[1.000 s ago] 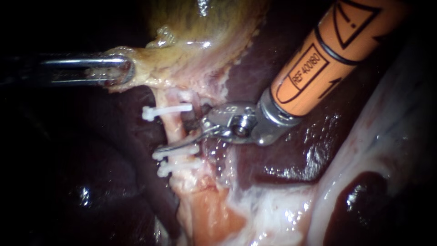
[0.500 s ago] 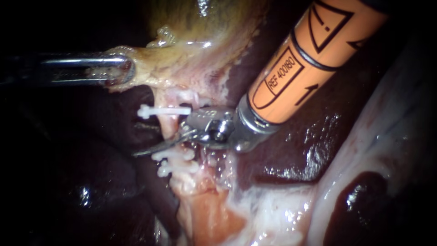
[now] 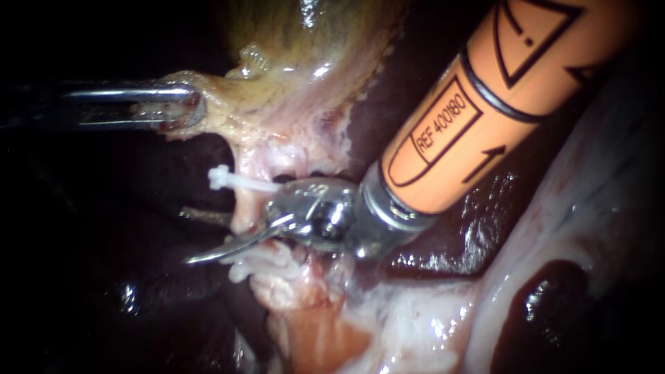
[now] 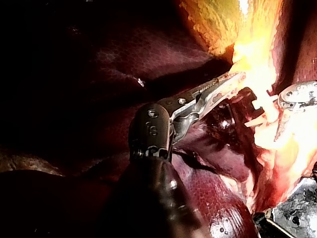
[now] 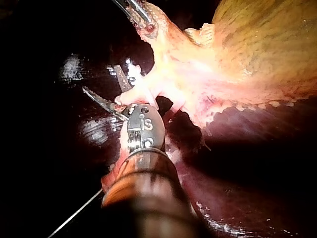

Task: Go to the cutting position left tube

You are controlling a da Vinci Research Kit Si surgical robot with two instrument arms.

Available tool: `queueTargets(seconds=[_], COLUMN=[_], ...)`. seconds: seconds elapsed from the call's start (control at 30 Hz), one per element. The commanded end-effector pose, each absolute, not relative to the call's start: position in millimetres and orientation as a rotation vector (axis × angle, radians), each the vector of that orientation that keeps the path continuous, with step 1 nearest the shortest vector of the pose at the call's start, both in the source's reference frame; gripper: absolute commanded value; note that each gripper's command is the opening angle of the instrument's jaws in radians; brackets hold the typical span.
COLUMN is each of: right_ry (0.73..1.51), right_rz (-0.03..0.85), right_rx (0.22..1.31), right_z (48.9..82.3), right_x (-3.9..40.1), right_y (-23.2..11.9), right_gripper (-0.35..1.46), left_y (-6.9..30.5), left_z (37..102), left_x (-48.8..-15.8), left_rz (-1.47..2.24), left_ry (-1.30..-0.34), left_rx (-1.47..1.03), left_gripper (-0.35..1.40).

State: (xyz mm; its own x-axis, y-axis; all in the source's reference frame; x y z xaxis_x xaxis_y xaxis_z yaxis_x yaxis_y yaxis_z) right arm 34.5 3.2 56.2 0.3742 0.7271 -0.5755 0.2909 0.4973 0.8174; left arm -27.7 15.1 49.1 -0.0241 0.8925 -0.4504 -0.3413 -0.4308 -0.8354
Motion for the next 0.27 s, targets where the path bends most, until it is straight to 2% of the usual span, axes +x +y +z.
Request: queueTargets(seconds=[0.03,0.27], right_ry=[1.203,1.203], right_rz=[0.362,0.362], right_rx=[1.066,1.066], right_z=[56.3,56.3], right_x=[34.5,34.4], right_y=[3.2,3.2], right_gripper=[1.43,1.43], left_y=[15.1,15.1], left_z=[49.1,49.1], left_x=[-27.7,-27.7], left_rz=[1.635,1.635], left_ry=[-0.649,-0.649], left_rx=[-1.284,-1.284], left_gripper=[-0.35,-0.35])
